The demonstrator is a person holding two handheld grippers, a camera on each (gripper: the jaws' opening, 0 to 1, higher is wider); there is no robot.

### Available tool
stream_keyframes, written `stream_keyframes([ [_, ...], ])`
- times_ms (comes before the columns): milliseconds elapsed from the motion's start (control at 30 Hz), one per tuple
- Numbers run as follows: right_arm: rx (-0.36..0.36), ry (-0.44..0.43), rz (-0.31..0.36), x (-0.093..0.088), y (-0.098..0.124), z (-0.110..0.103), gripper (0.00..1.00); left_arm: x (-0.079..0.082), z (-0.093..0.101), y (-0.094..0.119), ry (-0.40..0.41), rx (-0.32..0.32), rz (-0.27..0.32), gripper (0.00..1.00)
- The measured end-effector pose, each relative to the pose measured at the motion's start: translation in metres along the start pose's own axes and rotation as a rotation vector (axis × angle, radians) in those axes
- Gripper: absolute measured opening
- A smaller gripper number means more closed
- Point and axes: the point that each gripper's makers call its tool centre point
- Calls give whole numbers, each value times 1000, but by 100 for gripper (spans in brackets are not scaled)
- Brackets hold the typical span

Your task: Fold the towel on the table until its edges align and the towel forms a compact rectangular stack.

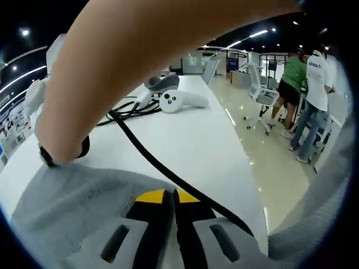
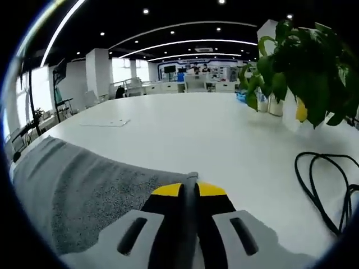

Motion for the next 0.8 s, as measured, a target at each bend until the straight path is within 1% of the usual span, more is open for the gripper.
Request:
stream_keyframes([
  [33,-3,-1,1,1,2,0,0,0,0,0,2,3,-1,6],
  [67,-6,-17,2,1,2,1,0,0,0,0,4,5,-3,6],
  [133,24,-84,8,0,4,0,0,-1,0,1,16,2,-8,6],
  [300,48,-78,4,0,9,0,0,-1,0,3,0,-20,-4,6],
  [400,63,-78,24,8,17,-2,0,-1,1,5,-2,-40,3,4],
  [533,88,-83,47,17,27,-7,0,-4,1,8,-26,-56,-13,3],
  [600,115,-112,58,21,32,-11,0,-6,0,12,-24,-61,-16,3],
  [633,156,-182,73,26,37,-17,0,-6,0,14,-19,-65,-16,3],
  [667,184,-211,79,28,40,-20,0,-8,-1,18,-11,-69,-21,3],
  [700,190,-212,88,32,42,-20,0,-10,-4,22,4,-65,-19,3],
  [733,184,-194,86,33,44,-20,0,-10,-6,26,21,-65,-15,3],
  [767,199,-192,94,37,52,-25,0,-10,-8,29,38,-64,-8,3],
  [800,211,-202,102,39,55,-27,0,-8,-10,32,52,-64,3,3],
])
Point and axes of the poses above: the point that each gripper's makers call its tool centre point, and the gripper's own axes: y roughly backward along the fingers, z roughly to its right, x roughly out of its top, and after that the axes turned 15 degrees about -z, right-handed
